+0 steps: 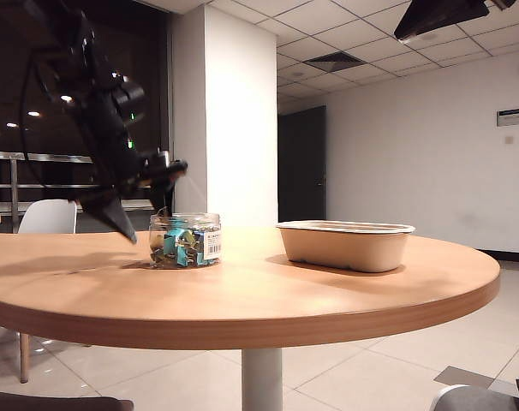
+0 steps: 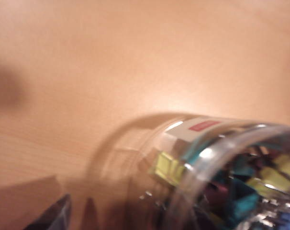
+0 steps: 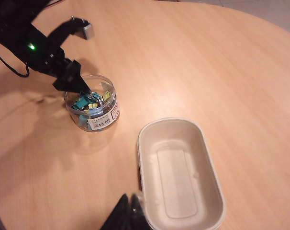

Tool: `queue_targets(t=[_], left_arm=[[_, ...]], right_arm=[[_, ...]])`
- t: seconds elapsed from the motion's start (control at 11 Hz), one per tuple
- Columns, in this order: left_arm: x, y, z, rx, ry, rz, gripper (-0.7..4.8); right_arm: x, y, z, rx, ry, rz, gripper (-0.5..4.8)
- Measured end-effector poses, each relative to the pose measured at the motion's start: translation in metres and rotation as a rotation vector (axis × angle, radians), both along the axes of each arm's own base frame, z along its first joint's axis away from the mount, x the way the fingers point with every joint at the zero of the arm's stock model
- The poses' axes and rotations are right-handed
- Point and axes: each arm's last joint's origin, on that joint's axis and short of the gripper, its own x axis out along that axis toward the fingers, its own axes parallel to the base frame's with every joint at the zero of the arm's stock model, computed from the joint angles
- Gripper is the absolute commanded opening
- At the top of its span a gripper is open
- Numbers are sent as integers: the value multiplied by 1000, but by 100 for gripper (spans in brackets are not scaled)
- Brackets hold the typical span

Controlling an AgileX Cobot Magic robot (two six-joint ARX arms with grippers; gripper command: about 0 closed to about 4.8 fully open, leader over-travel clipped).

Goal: Pick up the box filled with clips, pour some clips from it into the rectangular paper box, and then put the clip box back on the table.

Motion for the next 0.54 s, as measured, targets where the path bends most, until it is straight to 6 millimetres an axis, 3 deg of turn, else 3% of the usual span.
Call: queue_targets(t=[0.18,0.27,0.45,0.54], left_arm=[[2,-1,-8,3,17,0,309],[2,-1,-9,4,17,0,160],[1,-13,-8,6,-7,-24,141],[1,-14,-8,5,-7,-25,106]], right_arm=[[0,0,0,0,1,0,-1],[0,0,0,0,1,0,-1],[0,0,-1,-2,11,0,-1],[0,0,-1,-2,11,0,-1]])
